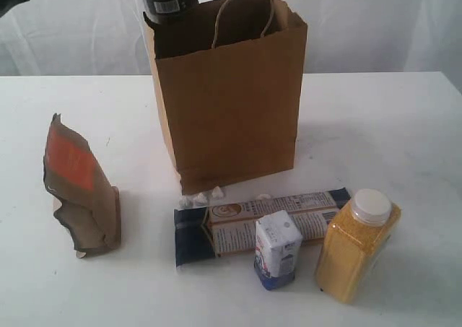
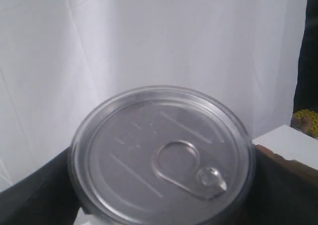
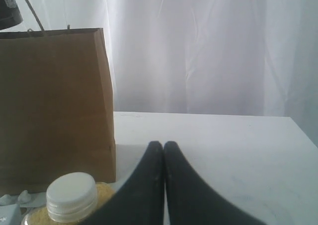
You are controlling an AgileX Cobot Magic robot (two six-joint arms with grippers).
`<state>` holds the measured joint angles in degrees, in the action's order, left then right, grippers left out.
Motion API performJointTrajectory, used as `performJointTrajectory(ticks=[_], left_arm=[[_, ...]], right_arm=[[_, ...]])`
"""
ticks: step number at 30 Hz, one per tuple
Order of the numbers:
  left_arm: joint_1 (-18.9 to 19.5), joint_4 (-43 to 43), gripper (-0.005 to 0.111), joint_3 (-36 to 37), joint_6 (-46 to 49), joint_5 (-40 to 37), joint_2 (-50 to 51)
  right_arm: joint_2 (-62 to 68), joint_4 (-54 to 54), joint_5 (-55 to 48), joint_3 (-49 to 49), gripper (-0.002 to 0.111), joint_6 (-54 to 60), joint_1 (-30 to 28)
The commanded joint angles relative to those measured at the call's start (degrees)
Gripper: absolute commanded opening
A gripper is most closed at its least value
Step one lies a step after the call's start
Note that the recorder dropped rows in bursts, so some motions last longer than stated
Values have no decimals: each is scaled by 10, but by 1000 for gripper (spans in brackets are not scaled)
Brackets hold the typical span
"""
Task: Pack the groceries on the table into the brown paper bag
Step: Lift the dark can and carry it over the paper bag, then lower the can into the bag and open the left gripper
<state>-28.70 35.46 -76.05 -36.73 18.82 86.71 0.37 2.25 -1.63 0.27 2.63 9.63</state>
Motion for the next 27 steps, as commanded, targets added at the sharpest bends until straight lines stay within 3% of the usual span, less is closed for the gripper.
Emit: performJointTrajectory(ticks=[1, 12, 18, 27], left_arm=[[0, 11, 0, -6, -24, 66, 8], [0, 132, 0, -5, -150, 100, 70], [0, 122, 0, 49, -140, 106, 77], [0, 124, 2, 48, -124, 146, 80]], right_arm=[[-4, -3, 3, -3, 0, 0, -5], [-4, -3, 3, -3, 0, 0, -5], [-4, -3, 3, -3, 0, 0, -5], [-4, -3, 3, -3, 0, 0, -5]])
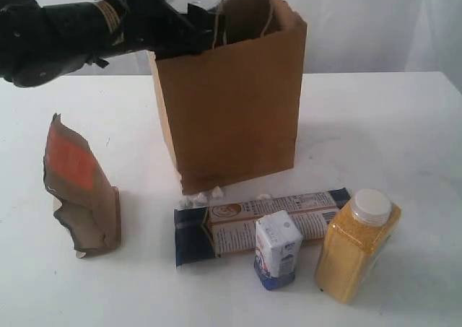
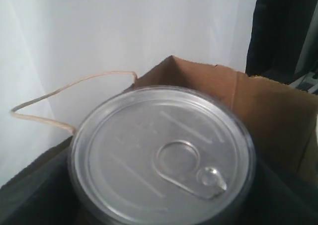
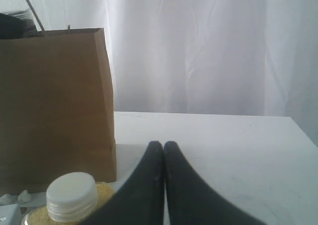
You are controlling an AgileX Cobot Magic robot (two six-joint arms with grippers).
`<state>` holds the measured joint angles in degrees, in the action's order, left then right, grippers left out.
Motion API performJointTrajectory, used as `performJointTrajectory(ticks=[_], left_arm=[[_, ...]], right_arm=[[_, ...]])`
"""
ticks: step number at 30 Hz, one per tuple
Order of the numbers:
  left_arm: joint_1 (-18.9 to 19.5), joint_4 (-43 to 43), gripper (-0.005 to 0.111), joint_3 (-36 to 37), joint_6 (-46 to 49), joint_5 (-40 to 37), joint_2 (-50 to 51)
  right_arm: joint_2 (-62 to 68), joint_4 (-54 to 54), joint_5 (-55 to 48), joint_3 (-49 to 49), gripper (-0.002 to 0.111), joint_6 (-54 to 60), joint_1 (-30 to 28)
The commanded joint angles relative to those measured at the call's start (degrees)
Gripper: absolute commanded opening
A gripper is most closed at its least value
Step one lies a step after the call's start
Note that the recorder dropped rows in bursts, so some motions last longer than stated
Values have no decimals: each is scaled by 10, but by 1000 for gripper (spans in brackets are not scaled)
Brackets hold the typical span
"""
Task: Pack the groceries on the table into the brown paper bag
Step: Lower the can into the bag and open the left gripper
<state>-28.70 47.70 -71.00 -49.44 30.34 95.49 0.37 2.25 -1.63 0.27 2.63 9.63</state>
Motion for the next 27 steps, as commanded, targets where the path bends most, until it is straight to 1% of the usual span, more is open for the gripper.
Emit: performJointTrajectory(ticks=[1, 2, 3, 4, 5, 6, 8, 10, 17, 21, 24, 27], left_arm=[[0, 4, 5, -3, 3, 31, -6], [0, 5, 10, -3, 3, 31, -6], [0, 5, 17, -3, 3, 29, -6], [0, 4, 36, -3, -3, 29, -6], [0, 3, 49, -3, -7, 29, -6], [0, 3, 73, -3, -14, 31, -6], [0, 3, 97, -3, -29, 37, -6], [0, 3, 101, -3, -36, 61, -6], [0, 4, 101, -3, -49, 77, -11], [0, 24, 101, -3, -62, 71, -25], [0, 50, 101, -3, -64, 47, -45], [0, 78, 101, -3, -92, 27, -62]], right_arm=[[-4, -3, 3, -3, 0, 0, -5], [-4, -3, 3, -3, 0, 0, -5], [-4, -3, 3, -3, 0, 0, -5], [-4, -3, 3, -3, 0, 0, -5], [-4, -3, 3, -3, 0, 0, -5], [-4, -3, 3, -3, 0, 0, -5], [-4, -3, 3, -3, 0, 0, -5], [-4, -3, 3, -3, 0, 0, -5], [-4, -3, 3, -3, 0, 0, -5], [-4, -3, 3, -3, 0, 0, -5], [-4, -3, 3, -3, 0, 0, -5], [-4, -3, 3, -3, 0, 0, -5]])
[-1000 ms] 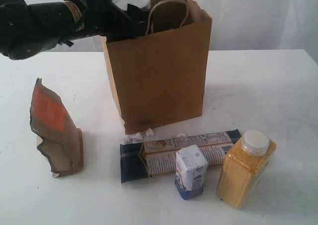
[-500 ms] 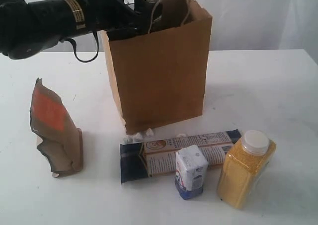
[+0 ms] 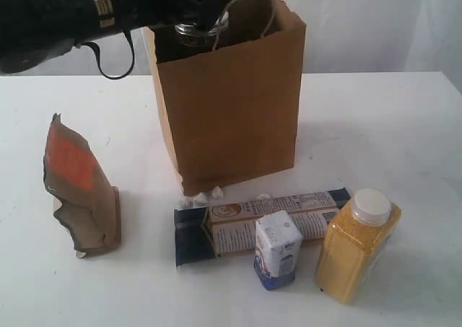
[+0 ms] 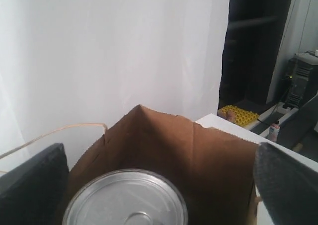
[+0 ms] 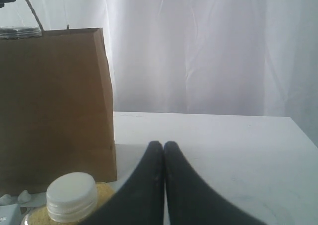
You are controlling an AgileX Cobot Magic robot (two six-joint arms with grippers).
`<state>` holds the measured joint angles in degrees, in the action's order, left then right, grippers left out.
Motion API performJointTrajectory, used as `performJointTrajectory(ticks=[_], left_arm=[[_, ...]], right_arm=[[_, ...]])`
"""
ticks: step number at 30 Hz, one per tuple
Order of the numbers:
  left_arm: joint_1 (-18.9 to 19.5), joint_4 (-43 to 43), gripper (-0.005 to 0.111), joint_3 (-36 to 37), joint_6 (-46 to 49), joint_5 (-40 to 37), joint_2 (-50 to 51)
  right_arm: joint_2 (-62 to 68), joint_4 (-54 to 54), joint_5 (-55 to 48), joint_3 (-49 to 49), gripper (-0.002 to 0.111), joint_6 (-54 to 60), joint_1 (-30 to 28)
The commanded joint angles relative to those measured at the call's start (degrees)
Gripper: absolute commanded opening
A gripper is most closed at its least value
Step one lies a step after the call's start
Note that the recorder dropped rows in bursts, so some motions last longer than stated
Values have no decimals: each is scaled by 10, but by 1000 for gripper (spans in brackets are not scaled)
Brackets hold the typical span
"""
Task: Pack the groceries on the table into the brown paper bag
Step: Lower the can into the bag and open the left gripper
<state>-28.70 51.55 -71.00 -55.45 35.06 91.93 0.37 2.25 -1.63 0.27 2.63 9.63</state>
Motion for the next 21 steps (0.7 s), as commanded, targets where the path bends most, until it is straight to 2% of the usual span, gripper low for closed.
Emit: performJointTrajectory(ticks=[1, 6, 12, 15, 18, 21], left_arm=[[0, 51, 101, -1, -44, -21, -33], [0, 59, 101, 21, -52, -28, -67], [0, 100, 101, 76, -52, -130, -138], [0, 115, 101, 102, -77, -127, -180], [0, 165, 101, 117, -160, -111, -220], [0, 255, 99, 132, -284, -111, -263]], right_arm=[[-4, -3, 3, -3, 0, 0, -5], [-4, -3, 3, -3, 0, 0, -5], [-4, -3, 3, -3, 0, 0, -5], [-4, -3, 3, -3, 0, 0, -5], [-4, -3, 3, -3, 0, 0, -5], [-4, -3, 3, -3, 0, 0, -5]])
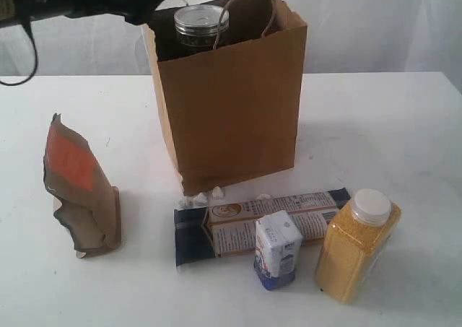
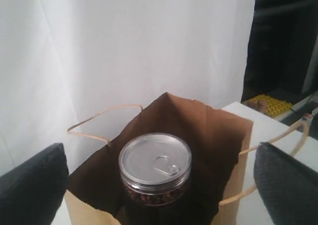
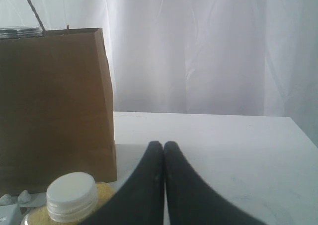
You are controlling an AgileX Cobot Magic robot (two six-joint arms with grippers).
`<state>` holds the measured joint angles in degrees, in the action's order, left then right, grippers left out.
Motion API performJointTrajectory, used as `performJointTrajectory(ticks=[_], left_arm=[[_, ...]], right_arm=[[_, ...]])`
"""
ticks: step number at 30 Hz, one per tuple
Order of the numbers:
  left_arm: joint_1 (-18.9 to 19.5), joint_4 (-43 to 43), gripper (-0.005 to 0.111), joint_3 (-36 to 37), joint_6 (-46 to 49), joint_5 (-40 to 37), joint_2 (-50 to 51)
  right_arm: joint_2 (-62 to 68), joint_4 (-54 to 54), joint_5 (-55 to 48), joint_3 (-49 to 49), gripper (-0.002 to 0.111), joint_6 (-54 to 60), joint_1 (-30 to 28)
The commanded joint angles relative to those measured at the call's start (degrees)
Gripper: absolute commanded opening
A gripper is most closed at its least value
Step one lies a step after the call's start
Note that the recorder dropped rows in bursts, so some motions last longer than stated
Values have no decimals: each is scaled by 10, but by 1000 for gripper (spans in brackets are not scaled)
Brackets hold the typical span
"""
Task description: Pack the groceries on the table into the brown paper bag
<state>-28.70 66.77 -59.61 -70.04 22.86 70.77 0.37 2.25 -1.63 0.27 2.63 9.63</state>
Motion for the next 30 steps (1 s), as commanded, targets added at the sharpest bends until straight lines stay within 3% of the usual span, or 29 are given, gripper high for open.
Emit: performJointTrajectory(ticks=[1, 3, 6, 7, 11, 25, 30], left_arm=[[0, 147, 96, 24, -182, 11, -69], [0, 207, 86, 33, -259, 15, -95], [0, 320, 57, 38, -366, 49, -129], [0, 332, 42, 38, -403, 68, -141], [0, 332, 3, 38, -421, 146, -160], [0, 311, 0, 38, -422, 244, -168], [0, 311, 0, 38, -427, 263, -168]], right_arm=[[-4, -3, 3, -3, 0, 0, -5], [-4, -3, 3, -3, 0, 0, -5], [-4, -3, 3, -3, 0, 0, -5], [-4, -3, 3, -3, 0, 0, -5], [-4, -3, 3, -3, 0, 0, -5], [-4, -3, 10, -3, 0, -1, -5], [-4, -2, 75, -3, 0, -85, -5]])
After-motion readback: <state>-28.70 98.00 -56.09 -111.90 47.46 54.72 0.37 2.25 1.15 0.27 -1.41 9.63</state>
